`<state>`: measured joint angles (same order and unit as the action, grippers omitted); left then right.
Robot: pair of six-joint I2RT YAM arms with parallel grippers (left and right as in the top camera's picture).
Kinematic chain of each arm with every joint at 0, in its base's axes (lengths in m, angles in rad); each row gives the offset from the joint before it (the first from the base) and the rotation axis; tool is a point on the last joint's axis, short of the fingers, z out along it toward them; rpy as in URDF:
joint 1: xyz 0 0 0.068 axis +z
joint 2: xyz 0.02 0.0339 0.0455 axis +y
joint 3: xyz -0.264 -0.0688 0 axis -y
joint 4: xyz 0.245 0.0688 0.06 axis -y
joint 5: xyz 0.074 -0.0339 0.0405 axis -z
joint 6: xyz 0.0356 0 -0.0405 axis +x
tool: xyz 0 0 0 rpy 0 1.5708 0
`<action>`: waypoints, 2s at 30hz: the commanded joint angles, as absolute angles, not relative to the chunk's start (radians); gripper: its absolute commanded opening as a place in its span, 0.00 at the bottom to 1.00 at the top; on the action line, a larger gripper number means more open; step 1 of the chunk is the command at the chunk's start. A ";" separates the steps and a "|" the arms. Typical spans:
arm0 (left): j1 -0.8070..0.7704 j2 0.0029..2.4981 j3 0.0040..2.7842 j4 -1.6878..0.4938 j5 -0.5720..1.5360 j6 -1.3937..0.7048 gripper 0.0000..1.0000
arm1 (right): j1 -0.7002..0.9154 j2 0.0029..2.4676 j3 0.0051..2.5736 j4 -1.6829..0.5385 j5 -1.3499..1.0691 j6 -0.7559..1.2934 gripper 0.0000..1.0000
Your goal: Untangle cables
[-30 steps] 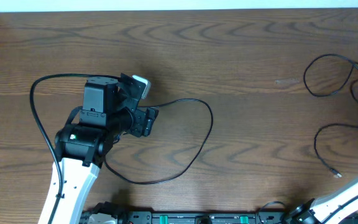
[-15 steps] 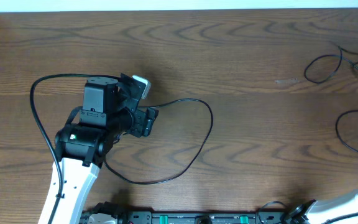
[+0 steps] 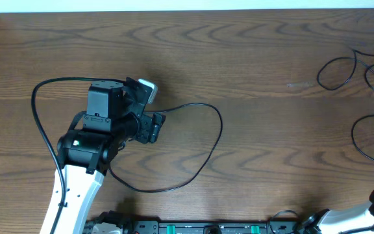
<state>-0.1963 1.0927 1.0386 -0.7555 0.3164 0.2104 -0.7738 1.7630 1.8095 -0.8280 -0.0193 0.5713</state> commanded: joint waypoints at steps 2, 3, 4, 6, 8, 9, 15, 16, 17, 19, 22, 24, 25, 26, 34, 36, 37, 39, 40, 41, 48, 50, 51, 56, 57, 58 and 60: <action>-0.191 1.090 1.045 -0.758 0.328 0.213 0.76 | -0.662 1.783 1.817 -0.881 -0.062 0.597 0.74; -0.191 1.090 1.045 -0.758 0.328 0.213 0.76 | -0.630 1.792 1.817 -0.894 -0.062 0.592 0.77; -0.191 1.090 1.045 -0.758 0.328 0.213 0.76 | -0.596 1.803 1.817 -0.900 -0.062 0.577 0.79; -0.191 1.090 1.045 -0.758 0.328 0.213 0.76 | -0.527 1.833 1.817 -0.905 -0.058 0.550 0.81; -0.191 1.090 1.045 -0.758 0.328 0.213 0.76 | -0.462 1.868 1.817 -0.905 -0.039 0.528 0.82; -0.191 1.091 1.045 -0.758 0.328 0.213 0.76 | -0.434 1.887 1.817 -0.905 -0.017 0.525 0.85; -0.191 1.090 1.045 -0.758 0.328 0.213 0.76 | -0.318 2.028 1.817 -0.886 0.073 0.493 0.99; -0.191 1.090 1.045 -0.758 0.328 0.213 0.76 | -0.309 2.055 1.817 -0.886 0.073 0.481 0.99; -0.191 1.090 1.045 -0.758 0.328 0.213 0.76 | -0.302 2.081 1.817 -0.890 0.073 0.472 0.99; -0.191 1.090 1.045 -0.758 0.328 0.213 0.77 | -0.292 2.128 1.817 -0.905 0.073 0.466 0.99; -0.191 1.090 1.045 -0.758 0.328 0.213 0.76 | -0.287 2.179 1.817 -0.924 0.072 0.466 0.86; -0.191 1.090 1.045 -0.758 0.328 0.213 0.77 | -0.286 2.193 1.817 -0.933 0.072 0.465 0.63; -0.191 1.090 1.045 -0.758 0.328 0.213 0.76 | -0.287 2.193 1.817 -0.936 0.073 0.460 0.33; -0.191 1.090 1.045 -0.758 0.328 0.213 0.77 | -0.289 2.192 1.818 -0.937 0.073 0.448 0.01; -0.191 1.090 1.045 -0.759 0.328 0.213 0.77 | -0.359 2.066 1.868 -0.948 0.104 0.447 0.01; -0.191 1.090 1.045 -0.759 0.328 0.213 0.77 | -0.400 2.017 1.913 -0.954 0.145 0.447 0.01; -0.191 1.090 1.045 -0.759 0.328 0.213 0.77 | -0.425 1.995 1.939 -0.957 0.170 0.447 0.01; -0.191 1.090 1.045 -0.760 0.328 0.213 0.78 | -0.485 1.950 1.998 -0.965 0.206 0.447 0.01; -0.191 1.090 1.045 -0.760 0.328 0.213 0.76 | -0.519 1.930 2.026 -0.968 0.217 0.447 0.01; -0.191 1.090 1.045 -0.761 0.328 0.213 0.76 | -0.556 1.913 2.054 -0.969 0.223 0.447 0.01; -0.191 1.090 1.045 -0.766 0.328 0.213 0.76 | -0.830 1.865 2.139 -0.963 0.161 0.479 0.01; -0.191 1.090 1.045 -0.766 0.328 0.213 0.76 | -0.891 1.878 2.138 -0.978 0.075 0.504 0.01; -0.191 1.090 1.045 -0.766 0.328 0.213 0.77 | -0.915 1.886 2.138 -0.987 0.036 0.525 0.01; -0.191 1.090 1.045 -0.766 0.328 0.213 0.76 | -0.974 1.934 2.138 -1.052 -0.089 0.577 0.75; -0.191 1.091 1.045 -0.766 0.328 0.213 0.77 | -0.974 1.941 2.137 -1.069 -0.088 0.589 0.90; -0.191 1.090 1.045 -0.766 0.328 0.213 0.77 | -0.973 1.946 2.138 -1.085 -0.089 0.595 0.99; -0.191 1.090 1.045 -0.766 0.328 0.213 0.77 | -0.966 1.954 2.137 -1.116 -0.089 0.618 0.99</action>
